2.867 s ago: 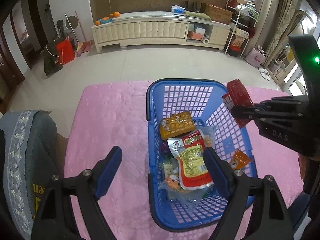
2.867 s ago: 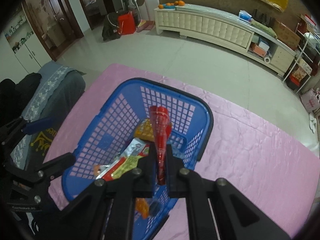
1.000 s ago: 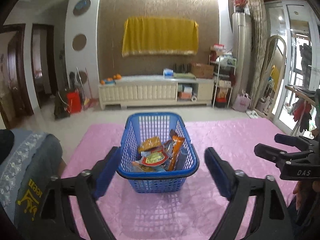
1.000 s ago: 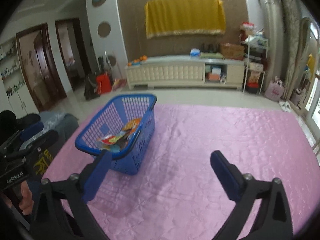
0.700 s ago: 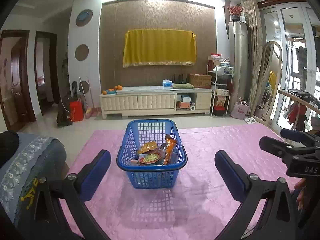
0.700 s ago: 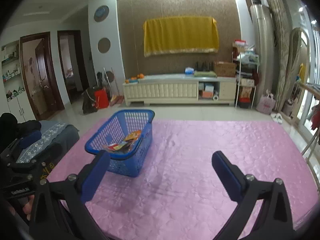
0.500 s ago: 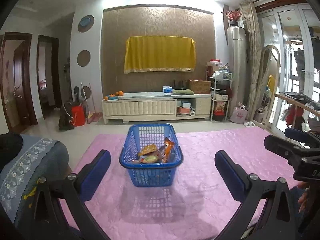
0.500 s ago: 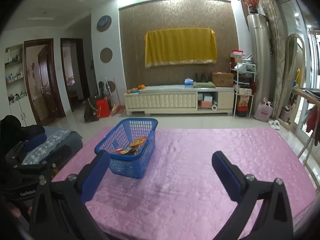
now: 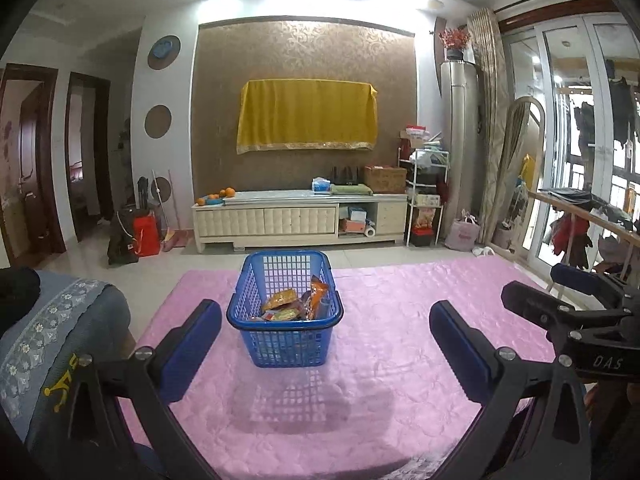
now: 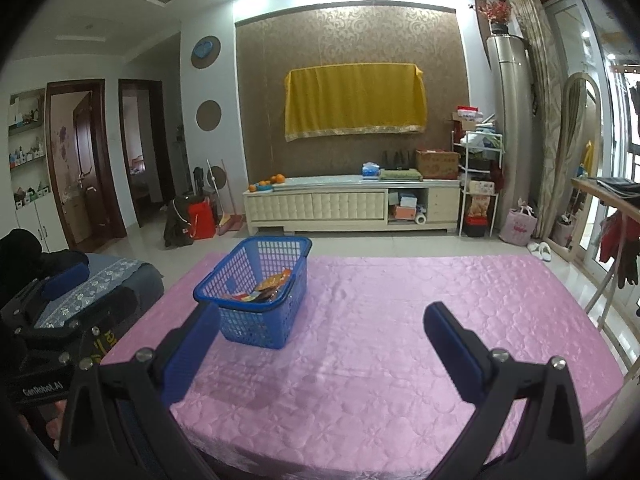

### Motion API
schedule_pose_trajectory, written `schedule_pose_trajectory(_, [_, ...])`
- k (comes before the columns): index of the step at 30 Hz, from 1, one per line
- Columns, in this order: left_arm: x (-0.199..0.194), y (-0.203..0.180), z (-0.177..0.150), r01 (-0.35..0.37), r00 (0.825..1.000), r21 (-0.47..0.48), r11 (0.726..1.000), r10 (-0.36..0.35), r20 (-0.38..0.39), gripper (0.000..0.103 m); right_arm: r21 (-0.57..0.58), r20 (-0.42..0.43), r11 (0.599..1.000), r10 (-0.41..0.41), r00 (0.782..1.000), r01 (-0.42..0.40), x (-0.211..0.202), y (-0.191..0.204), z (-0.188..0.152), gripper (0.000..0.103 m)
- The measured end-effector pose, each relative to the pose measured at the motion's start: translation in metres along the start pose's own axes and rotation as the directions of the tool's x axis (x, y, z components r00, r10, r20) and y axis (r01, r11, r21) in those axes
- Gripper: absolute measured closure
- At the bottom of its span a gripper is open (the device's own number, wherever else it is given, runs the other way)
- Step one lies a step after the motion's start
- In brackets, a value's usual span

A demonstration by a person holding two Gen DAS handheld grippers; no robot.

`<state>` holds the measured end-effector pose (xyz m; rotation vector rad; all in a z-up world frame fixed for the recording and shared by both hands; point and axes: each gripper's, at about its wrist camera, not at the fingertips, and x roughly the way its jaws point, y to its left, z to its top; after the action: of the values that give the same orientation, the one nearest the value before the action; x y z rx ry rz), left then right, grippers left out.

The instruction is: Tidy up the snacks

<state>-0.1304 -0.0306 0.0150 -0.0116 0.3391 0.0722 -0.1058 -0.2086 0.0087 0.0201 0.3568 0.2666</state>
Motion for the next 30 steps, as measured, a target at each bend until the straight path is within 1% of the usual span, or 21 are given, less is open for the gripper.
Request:
schedule_pose_trajectory(5, [0.002,0.000,-0.003,0.014,1.000,-0.002,1.000,-0.014,-0.012,0.000,0.003,0.002,1.000,0.013,1.000,-0.013,-0.003,0.000,-0.003,0.000])
schedule_pose_trajectory(8, [0.002,-0.004,-0.003,0.001,1.000,0.005,1.000,-0.001,-0.011,0.000,0.005,-0.008,1.000,0.025,1.000,-0.024,-0.002,0.001,-0.005,0.000])
schedule_pose_trajectory(11, [0.003,-0.003,-0.003,0.008,1.000,-0.003,1.000,-0.008,-0.018,0.000,0.006,-0.012,1.000,0.023,1.000,-0.023,-0.001,0.001,-0.005,0.000])
schedule_pose_trajectory(20, [0.004,-0.003,-0.006,-0.013,0.999,-0.007,1.000,0.012,-0.039,0.000,-0.004,-0.027,0.999,0.031,0.999,-0.032,0.004,0.005,-0.011,0.000])
schedule_pose_trajectory(30, [0.004,-0.003,-0.009,0.001,0.998,-0.012,1.000,-0.001,-0.061,0.000,-0.007,-0.039,1.000,0.025,0.999,-0.025,0.004,0.005,-0.011,0.000])
